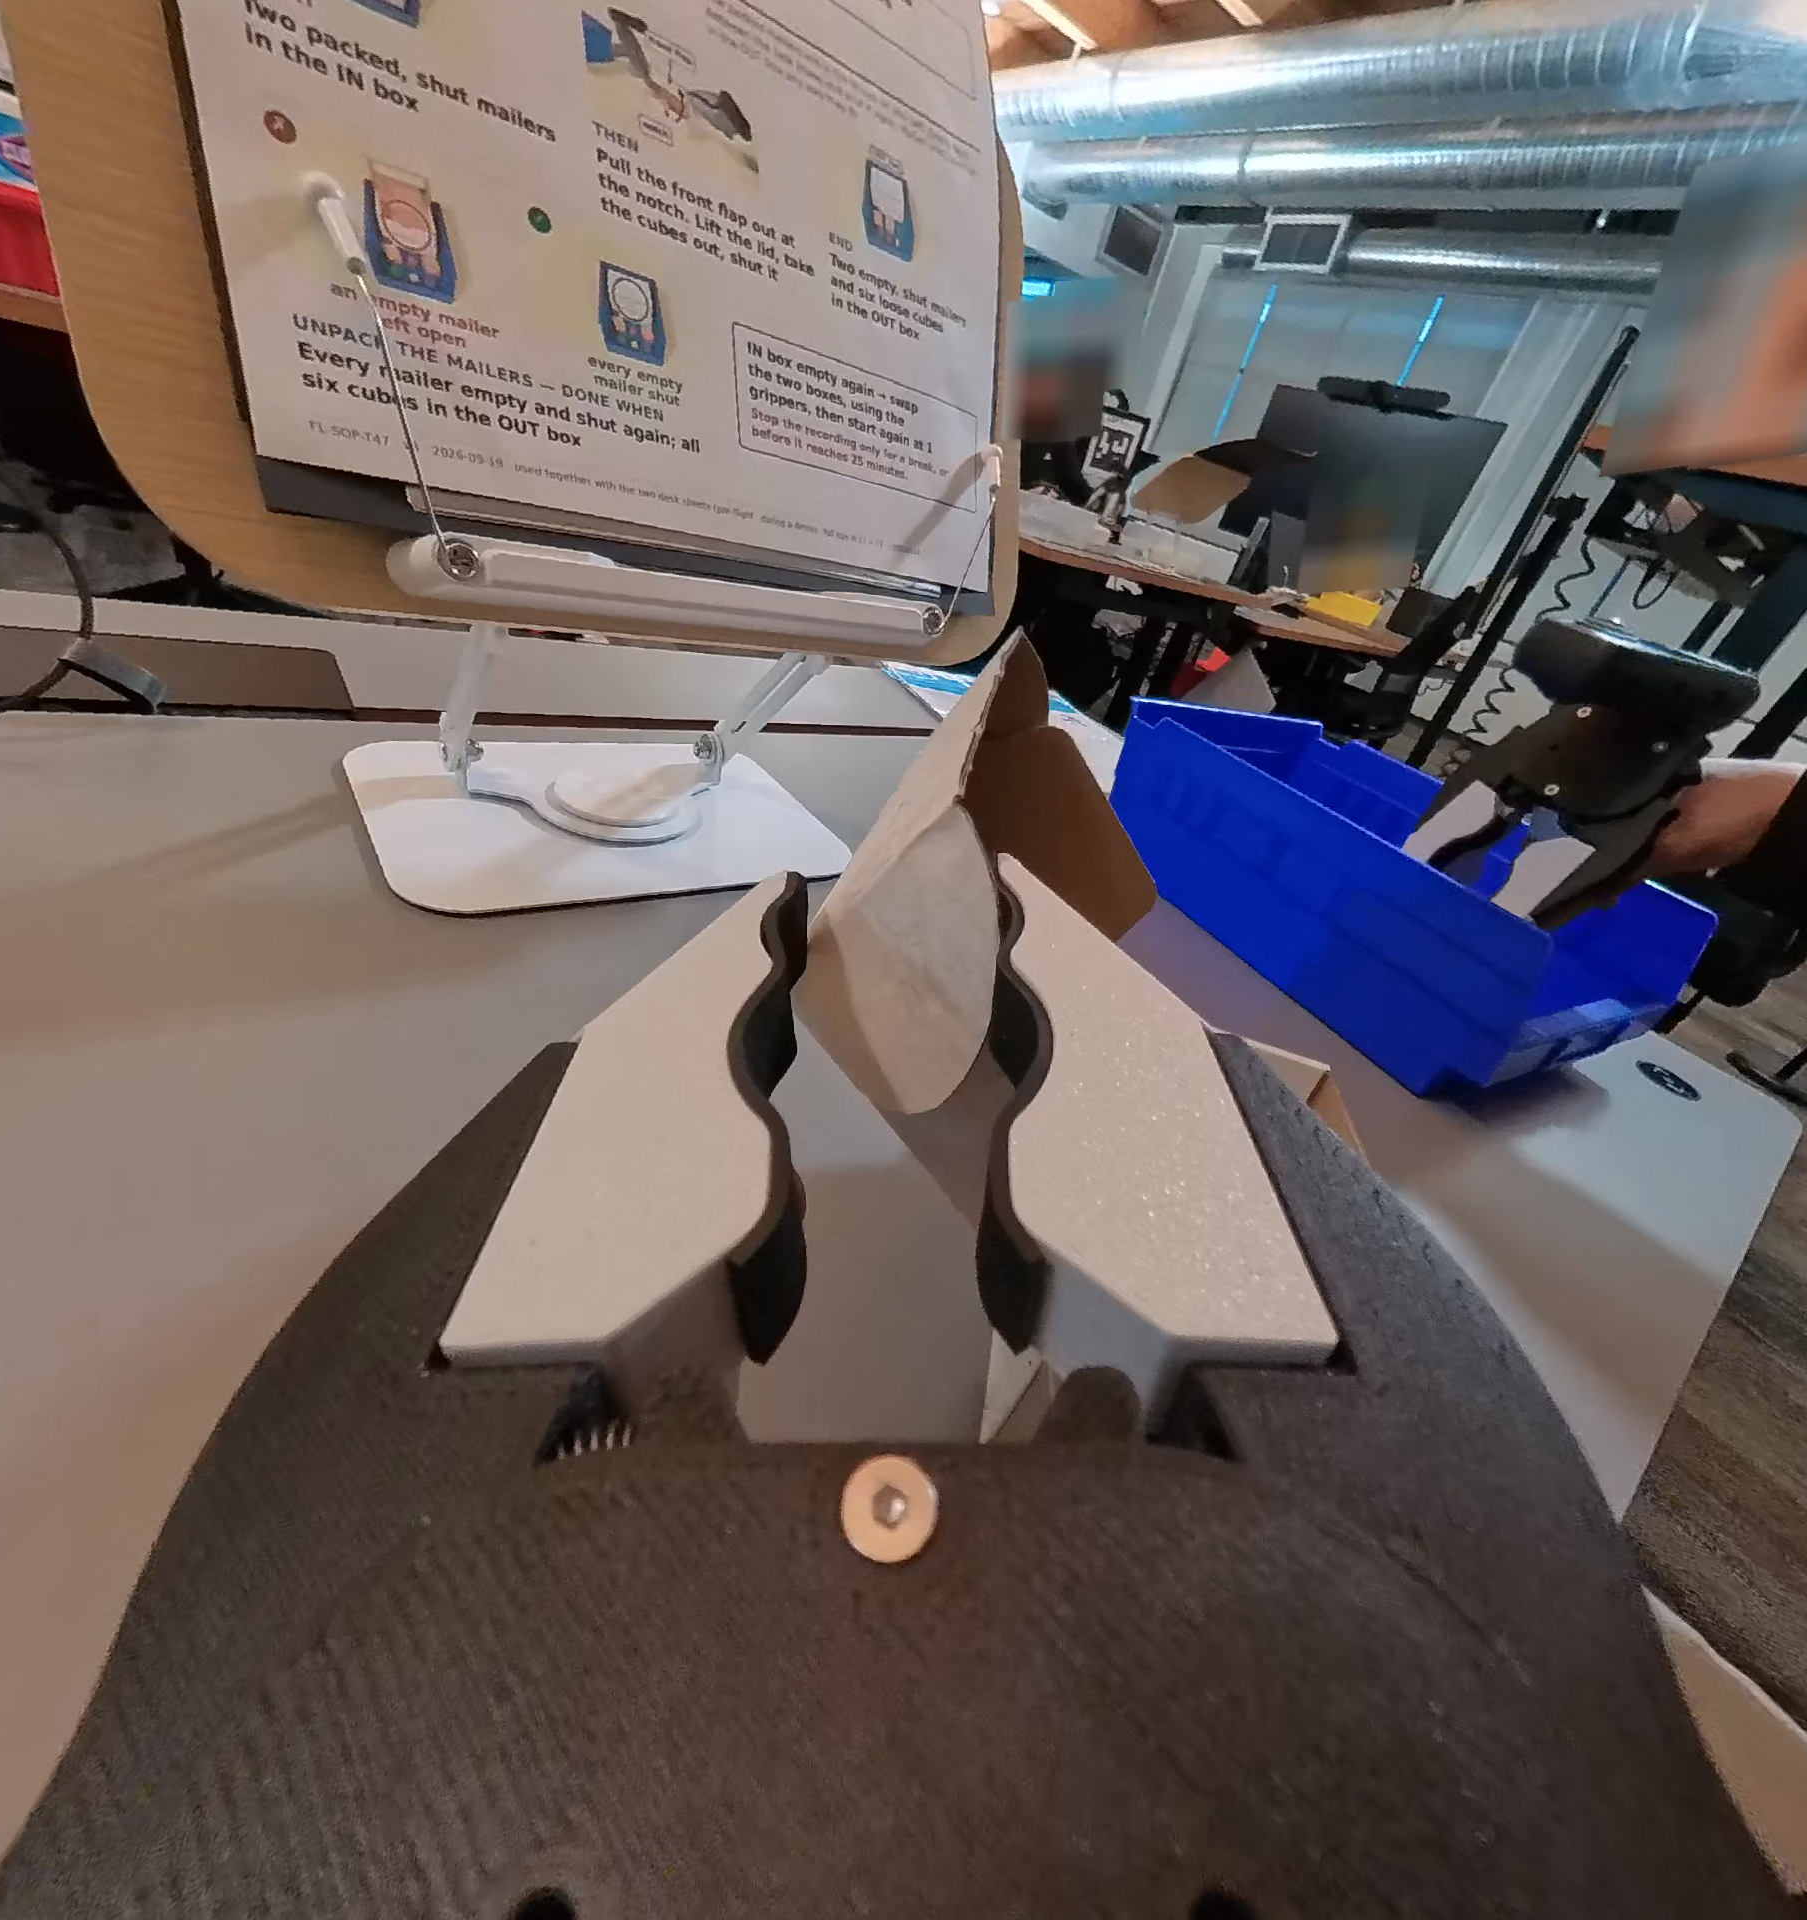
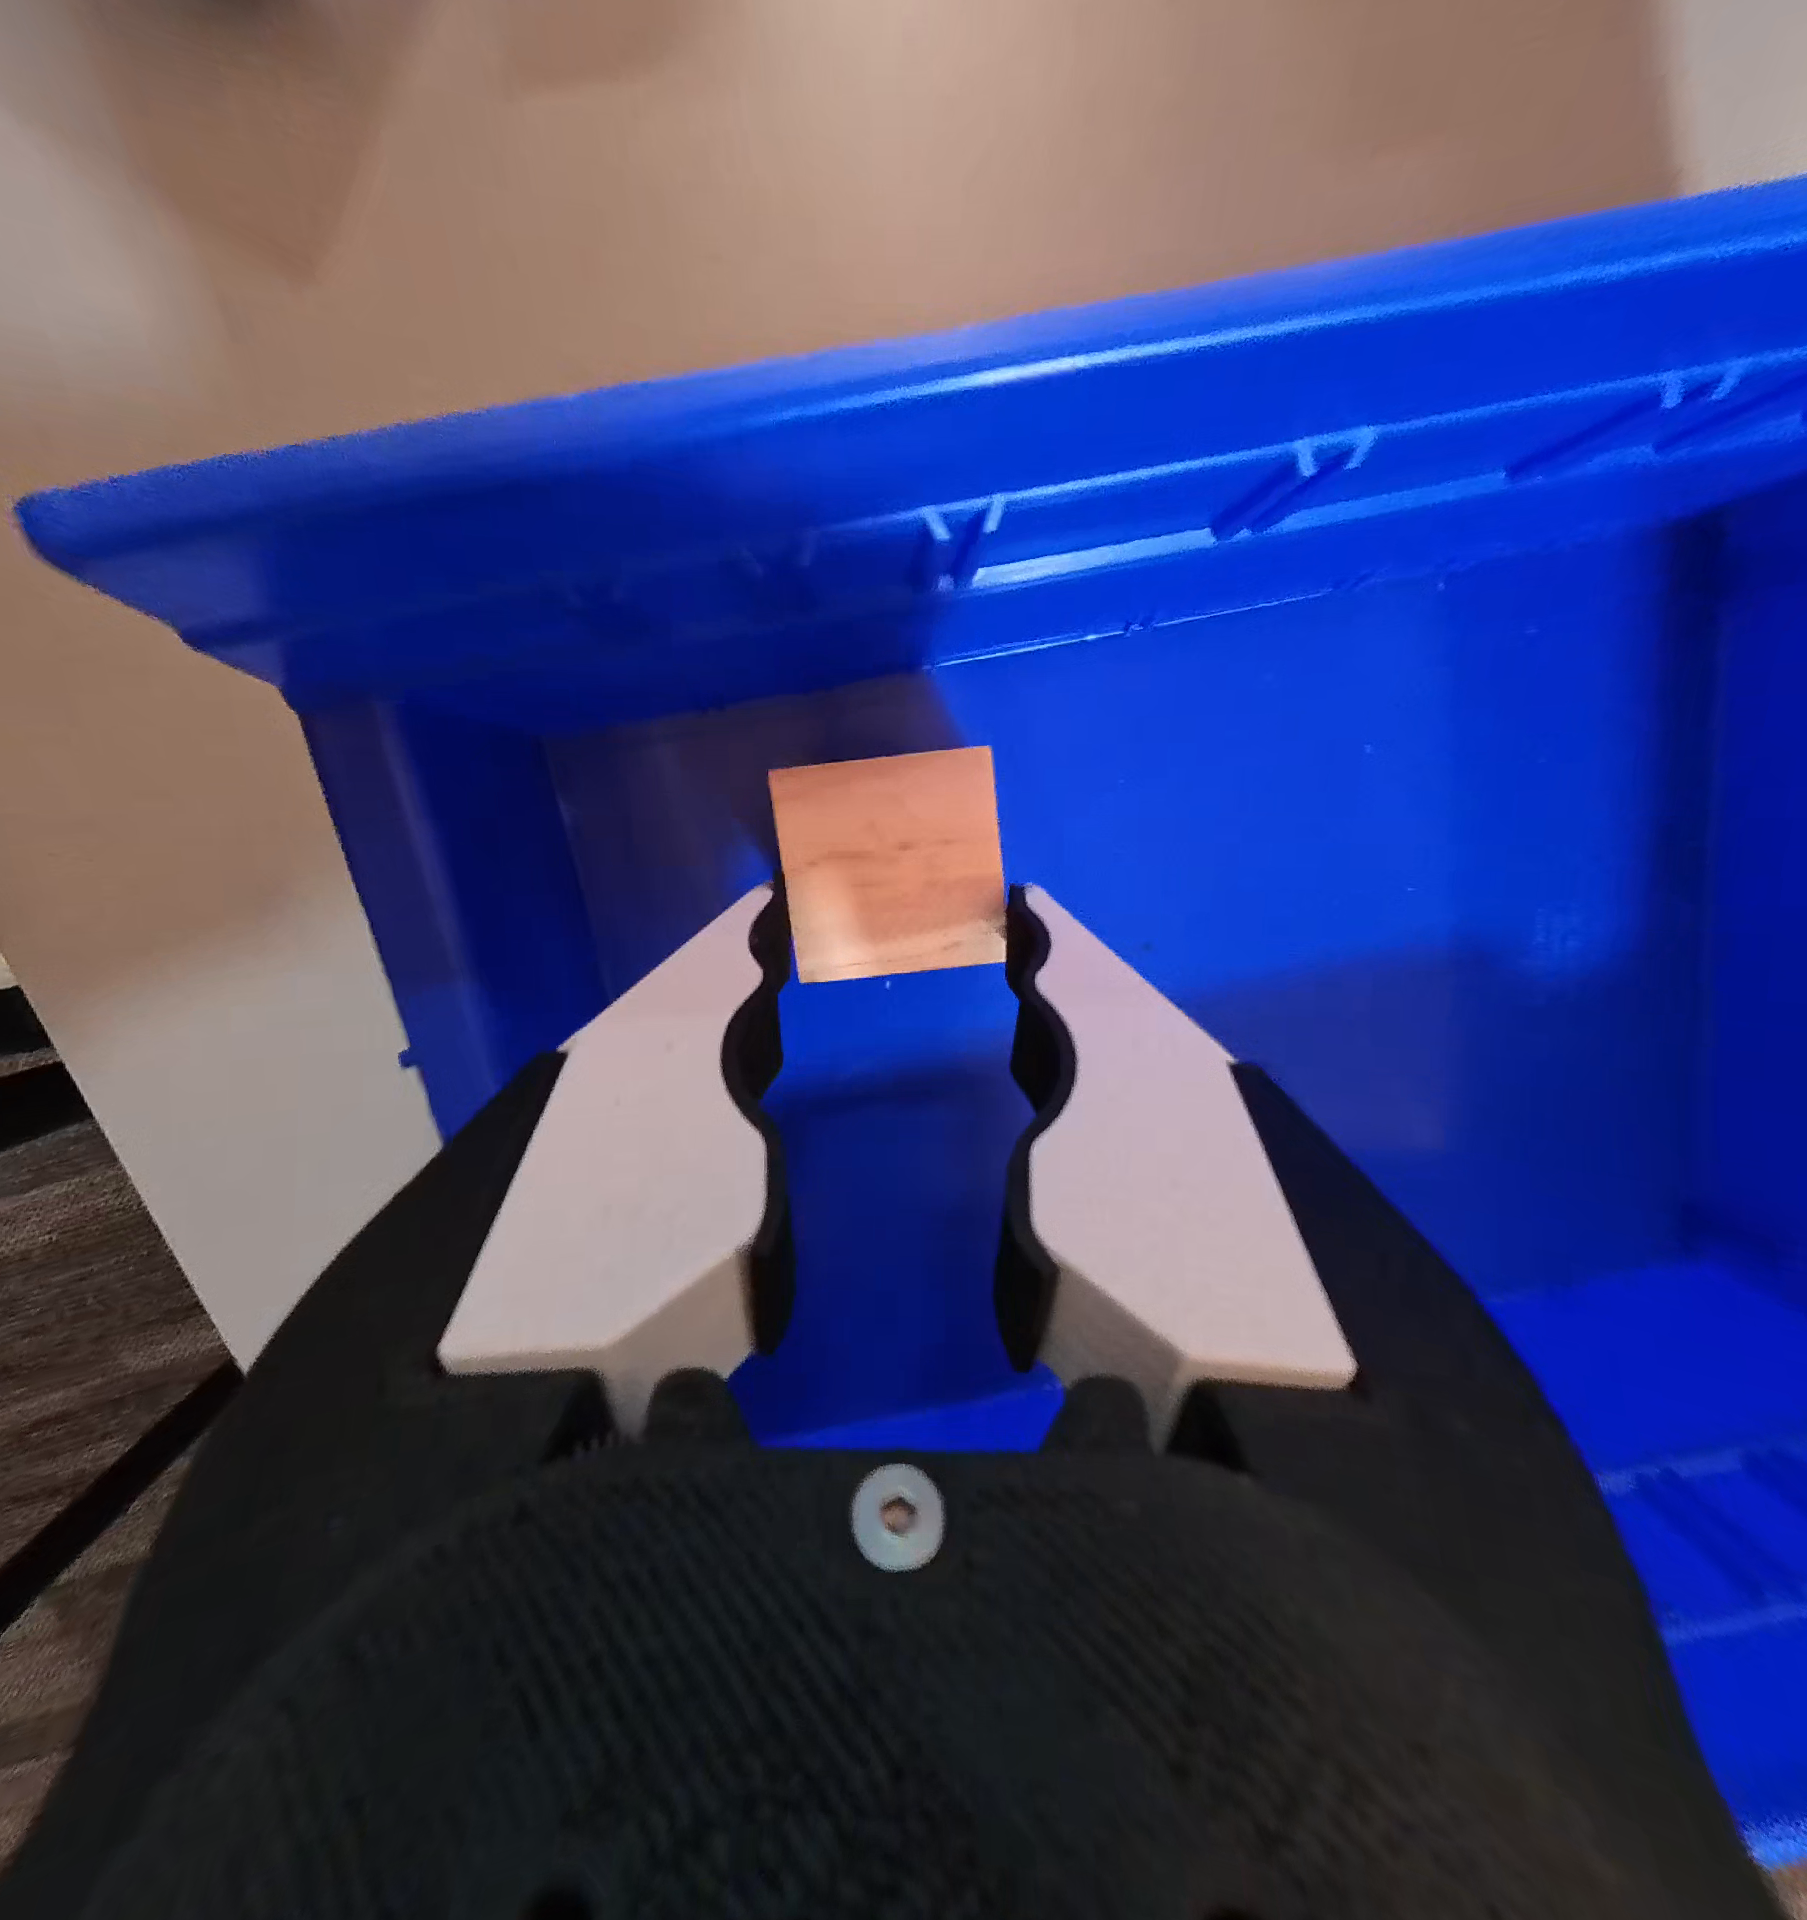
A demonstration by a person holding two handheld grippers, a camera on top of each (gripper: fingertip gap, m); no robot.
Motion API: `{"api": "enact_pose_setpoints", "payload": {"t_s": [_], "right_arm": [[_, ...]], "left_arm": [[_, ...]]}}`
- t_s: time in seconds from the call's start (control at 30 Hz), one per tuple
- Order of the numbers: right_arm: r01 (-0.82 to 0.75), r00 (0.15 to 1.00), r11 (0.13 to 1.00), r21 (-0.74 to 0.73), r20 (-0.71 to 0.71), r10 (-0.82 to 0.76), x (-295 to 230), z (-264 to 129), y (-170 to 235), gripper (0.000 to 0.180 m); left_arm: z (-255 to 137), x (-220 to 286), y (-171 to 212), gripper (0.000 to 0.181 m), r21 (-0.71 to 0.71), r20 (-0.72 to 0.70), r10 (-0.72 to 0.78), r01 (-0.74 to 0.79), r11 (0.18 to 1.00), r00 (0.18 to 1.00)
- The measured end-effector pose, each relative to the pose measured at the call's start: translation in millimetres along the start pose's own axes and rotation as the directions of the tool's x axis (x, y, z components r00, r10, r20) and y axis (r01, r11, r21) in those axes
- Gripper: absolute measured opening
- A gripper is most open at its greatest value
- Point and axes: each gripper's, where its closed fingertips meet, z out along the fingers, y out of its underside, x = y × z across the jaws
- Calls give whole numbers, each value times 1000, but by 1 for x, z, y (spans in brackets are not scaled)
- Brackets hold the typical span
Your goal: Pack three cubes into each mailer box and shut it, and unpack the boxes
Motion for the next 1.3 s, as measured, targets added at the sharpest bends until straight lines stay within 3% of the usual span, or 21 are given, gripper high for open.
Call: {"api": "enact_pose_setpoints", "payload": {"t_s": [0.27, 0.57, 1.03, 1.3], "right_arm": [[27, 1000, 1000, -11, 4, -26, -5, 0, 1, 42], [72, 992, 993, -93, 112, -61, -39, -3, 3, 42], [5, 998, 992, -128, 67, 4, -38, -3, 6, 43], [-16, 999, 992, -124, -32, 12, -27, -36, 11, 56]], "left_arm": [[0, -2, 0, 32, 1, 2, -1, 1, 1000, 1000], [-1, -2, 1, 33, 4, -1, -9, 9, 1000, 1000], [-1, -4, 1, 32, -3, 8, -14, 14, 1000, 1000], [-1, -3, 1, 32, 0, 9, -7, 7, 1000, 1000]]}}
